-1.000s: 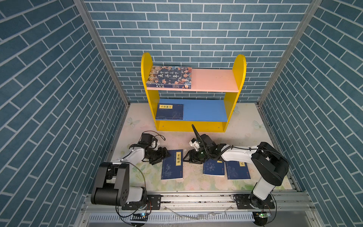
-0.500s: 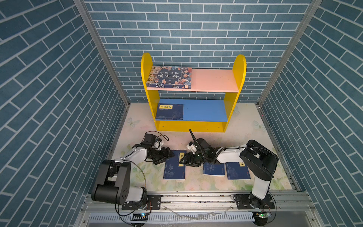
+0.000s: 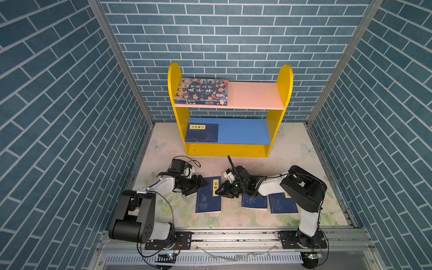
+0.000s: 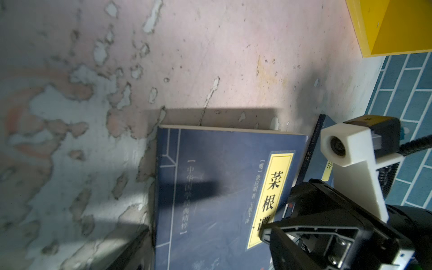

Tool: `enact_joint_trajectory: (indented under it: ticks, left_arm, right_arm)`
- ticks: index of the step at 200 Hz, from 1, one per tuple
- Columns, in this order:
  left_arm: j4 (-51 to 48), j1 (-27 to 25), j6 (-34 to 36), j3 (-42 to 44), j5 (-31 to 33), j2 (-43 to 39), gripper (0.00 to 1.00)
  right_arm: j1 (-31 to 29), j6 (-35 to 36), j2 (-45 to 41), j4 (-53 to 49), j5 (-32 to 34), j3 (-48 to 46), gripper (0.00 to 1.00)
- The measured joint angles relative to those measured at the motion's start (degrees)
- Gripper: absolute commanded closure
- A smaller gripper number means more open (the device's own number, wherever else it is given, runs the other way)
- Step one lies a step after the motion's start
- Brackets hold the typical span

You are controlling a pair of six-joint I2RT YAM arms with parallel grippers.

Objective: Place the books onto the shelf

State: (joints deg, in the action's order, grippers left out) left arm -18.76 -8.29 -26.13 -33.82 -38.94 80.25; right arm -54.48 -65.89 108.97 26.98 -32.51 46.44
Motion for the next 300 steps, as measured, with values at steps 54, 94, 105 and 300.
enact_joint_trajectory:
  ticks: [54,94,105,300]
  left_arm:
    - [-2.2,-0.2,1.3,-0.6,1.6,-1.3,0.17]
    - [-5.0,2.6,3.8,-4.3,1.9,-7.5,0.16]
    - [-4.9,3.7,4.3,-4.7,1.1,-8.9,0.15]
    - [13.5,4.9,-11.8,1.8,-27.3,-12.8,0.41]
  right_arm:
    - [0.6,-0.8,-0.2,4.9,-0.4,-1.9,1.00]
    - [2.2,0.4,-3.9,4.8,-2.3,-4.0,1.00]
    - [3.2,1.3,-5.1,4.7,-3.1,-4.3,1.00]
    - [9.6,12.2,-22.7,-6.5,-16.6,-4.6,1.00]
